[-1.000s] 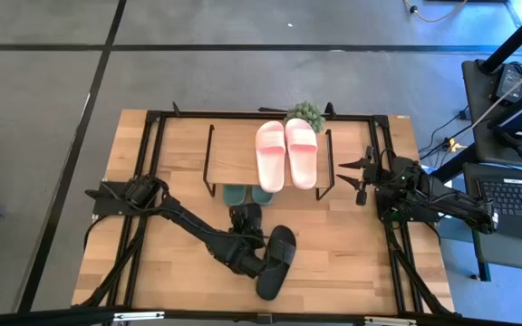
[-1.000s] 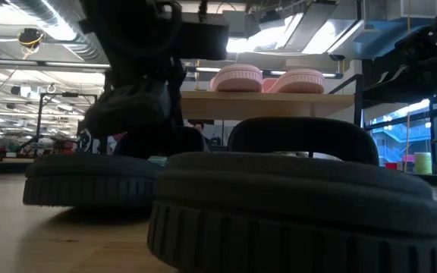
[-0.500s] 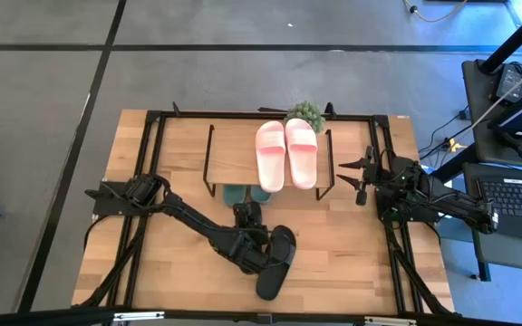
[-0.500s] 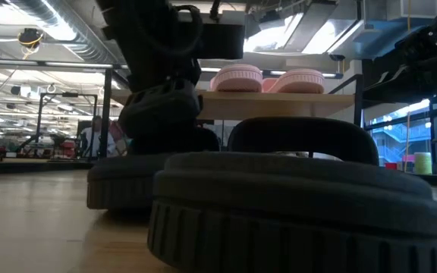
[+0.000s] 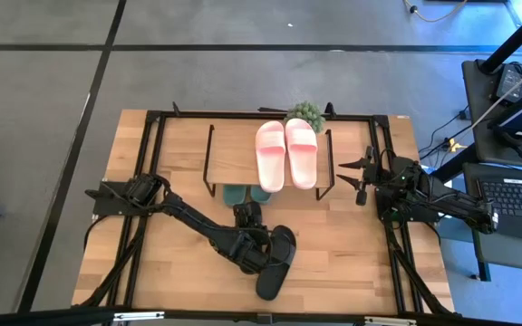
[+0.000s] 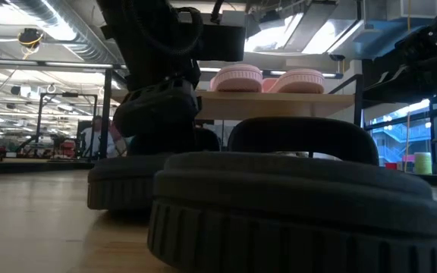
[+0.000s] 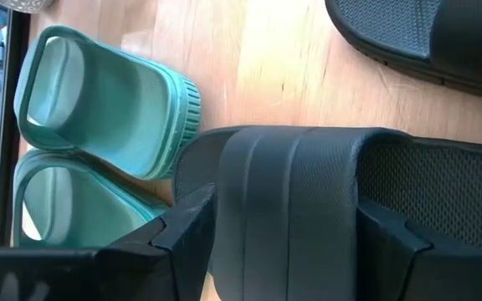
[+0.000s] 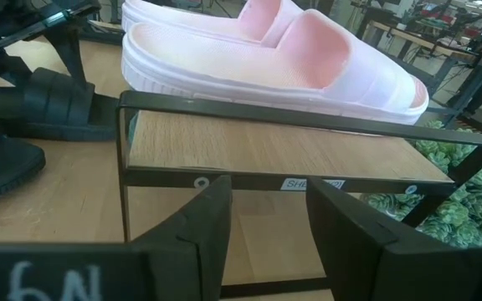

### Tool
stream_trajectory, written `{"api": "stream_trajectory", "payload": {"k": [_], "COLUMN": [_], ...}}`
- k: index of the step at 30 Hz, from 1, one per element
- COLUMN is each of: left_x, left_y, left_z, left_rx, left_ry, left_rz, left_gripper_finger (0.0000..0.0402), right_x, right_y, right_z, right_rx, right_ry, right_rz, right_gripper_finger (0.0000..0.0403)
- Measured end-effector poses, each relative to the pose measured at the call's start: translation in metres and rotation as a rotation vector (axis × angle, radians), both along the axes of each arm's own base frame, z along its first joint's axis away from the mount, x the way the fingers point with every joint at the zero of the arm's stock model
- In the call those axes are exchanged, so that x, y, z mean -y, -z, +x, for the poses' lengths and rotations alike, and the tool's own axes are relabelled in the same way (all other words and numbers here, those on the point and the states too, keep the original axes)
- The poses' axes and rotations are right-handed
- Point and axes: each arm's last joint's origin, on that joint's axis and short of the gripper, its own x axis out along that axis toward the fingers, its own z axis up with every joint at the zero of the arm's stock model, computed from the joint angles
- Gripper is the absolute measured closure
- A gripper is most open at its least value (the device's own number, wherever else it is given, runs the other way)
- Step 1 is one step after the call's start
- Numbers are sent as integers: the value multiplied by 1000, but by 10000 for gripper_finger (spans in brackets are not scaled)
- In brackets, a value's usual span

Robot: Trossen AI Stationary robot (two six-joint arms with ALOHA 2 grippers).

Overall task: Pick and place slides into the shelf
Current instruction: Put the left black slide under the shelf

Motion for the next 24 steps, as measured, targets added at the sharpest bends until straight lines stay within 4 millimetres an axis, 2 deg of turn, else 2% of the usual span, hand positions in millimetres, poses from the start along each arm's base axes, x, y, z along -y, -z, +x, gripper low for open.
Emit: {"api": "stream_trajectory", "payload": {"k": [6, 17, 24], "left_x": [0, 0, 0], "left_y": [0, 0, 0], "left_z": [0, 0, 0], "left_rx": [0, -9, -9], "left_ry": [0, 1, 1], "left_rz": [-1, -11, -16], "left_gripper_finger": [232, 385, 386], "right_x": [0, 0, 0], "right_y": [0, 0, 0], "right_z": [0, 0, 0], "right_rx": [0, 0, 0], "right_ry": [0, 0, 0], "right_rz": [0, 0, 0], "right_gripper_finger": [246, 246, 246]}}
